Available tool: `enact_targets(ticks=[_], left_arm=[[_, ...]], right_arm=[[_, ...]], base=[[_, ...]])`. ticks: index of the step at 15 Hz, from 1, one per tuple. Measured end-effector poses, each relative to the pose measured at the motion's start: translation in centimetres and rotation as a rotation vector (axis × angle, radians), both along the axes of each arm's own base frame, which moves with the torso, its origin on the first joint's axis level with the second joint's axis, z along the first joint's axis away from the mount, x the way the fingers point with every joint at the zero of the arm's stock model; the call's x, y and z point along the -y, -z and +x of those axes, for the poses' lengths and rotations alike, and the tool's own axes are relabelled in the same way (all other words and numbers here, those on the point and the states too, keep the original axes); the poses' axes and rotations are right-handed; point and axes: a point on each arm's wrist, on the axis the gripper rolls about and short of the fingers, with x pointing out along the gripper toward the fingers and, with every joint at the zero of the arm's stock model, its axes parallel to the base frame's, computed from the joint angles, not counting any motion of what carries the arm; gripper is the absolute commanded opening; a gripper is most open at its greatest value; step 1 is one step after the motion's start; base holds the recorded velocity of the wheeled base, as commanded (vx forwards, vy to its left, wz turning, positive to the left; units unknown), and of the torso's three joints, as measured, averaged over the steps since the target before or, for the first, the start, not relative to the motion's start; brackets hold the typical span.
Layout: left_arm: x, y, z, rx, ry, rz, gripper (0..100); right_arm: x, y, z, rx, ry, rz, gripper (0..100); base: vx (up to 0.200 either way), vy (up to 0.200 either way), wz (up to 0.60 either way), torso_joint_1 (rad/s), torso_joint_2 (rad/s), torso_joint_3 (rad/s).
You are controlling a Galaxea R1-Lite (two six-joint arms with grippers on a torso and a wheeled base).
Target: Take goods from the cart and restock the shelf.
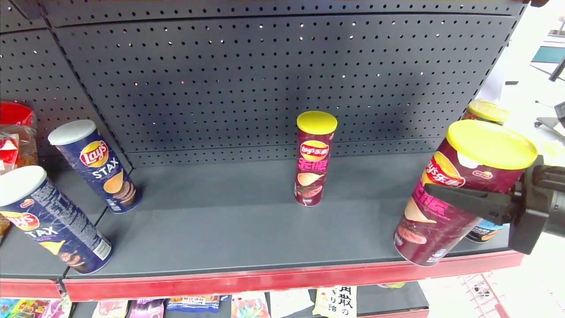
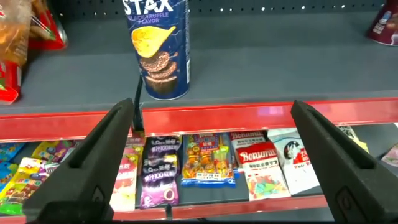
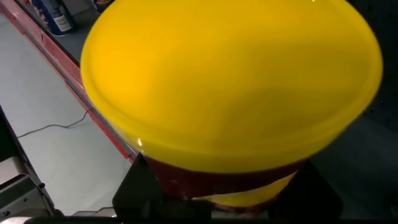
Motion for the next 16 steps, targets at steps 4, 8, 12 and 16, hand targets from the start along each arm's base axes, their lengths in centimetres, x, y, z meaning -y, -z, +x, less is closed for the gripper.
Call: enact_targets(ticks=[4,8,12,16], left_arm=[[0.0,0.0,0.1,-0.015,0.02,0.004,100],[0.1,-0.1,0.4,-0.054,0.144,0.059,100],[0.1,-3.0,0.3,-0.002,0.162,0.002,100],[0.8,-11.0,3.1,-0.05,0.446,-0.055,100]], right_arm=[[-0.3,0.6,0.0,-0.022,-0.015,-0.011,0],[-0.3,0.5,0.0,-0.012,0.015,-0.014,0],[-0.5,-0.4,0.1,0.018,0.044,-0.012,0],[-1.5,-0.3,-0.2,0.019,0.034,-0.024,0]], base=[[0.0,0.0,0.0,0.0,0.0,0.0],[0.0,0.0,0.0,0.0,0.0,0.0],[0.0,0.0,0.0,0.0,0.0,0.0],[0.0,0.0,0.0,0.0,0.0,0.0]])
